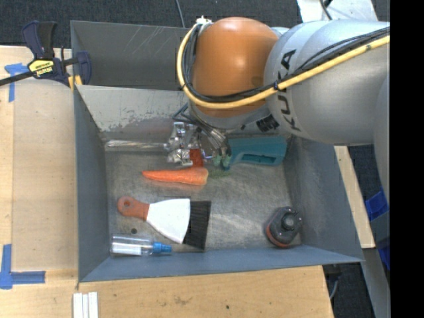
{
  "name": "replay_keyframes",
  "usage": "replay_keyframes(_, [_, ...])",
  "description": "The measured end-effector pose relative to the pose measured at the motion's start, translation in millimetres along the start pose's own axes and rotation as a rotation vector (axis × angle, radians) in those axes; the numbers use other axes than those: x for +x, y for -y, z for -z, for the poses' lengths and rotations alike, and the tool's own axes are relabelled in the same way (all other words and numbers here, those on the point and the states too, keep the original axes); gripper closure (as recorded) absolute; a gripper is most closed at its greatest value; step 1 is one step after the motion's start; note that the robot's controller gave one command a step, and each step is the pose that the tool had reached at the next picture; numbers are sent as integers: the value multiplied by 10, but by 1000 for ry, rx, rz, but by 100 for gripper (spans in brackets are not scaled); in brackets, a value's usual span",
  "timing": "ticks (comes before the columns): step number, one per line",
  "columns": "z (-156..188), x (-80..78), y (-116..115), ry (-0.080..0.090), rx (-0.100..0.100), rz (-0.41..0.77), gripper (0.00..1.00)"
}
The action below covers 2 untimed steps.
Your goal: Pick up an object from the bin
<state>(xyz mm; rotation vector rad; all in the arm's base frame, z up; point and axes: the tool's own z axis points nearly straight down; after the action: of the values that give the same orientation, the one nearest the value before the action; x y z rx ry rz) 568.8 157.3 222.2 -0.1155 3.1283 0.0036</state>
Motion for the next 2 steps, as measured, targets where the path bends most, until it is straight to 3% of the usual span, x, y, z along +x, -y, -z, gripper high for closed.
replay_keyframes(1, [-238,-12,27,-9,2,12,100])
replay_keyframes(2, [-1043,111,84,-10,1,-34,0])
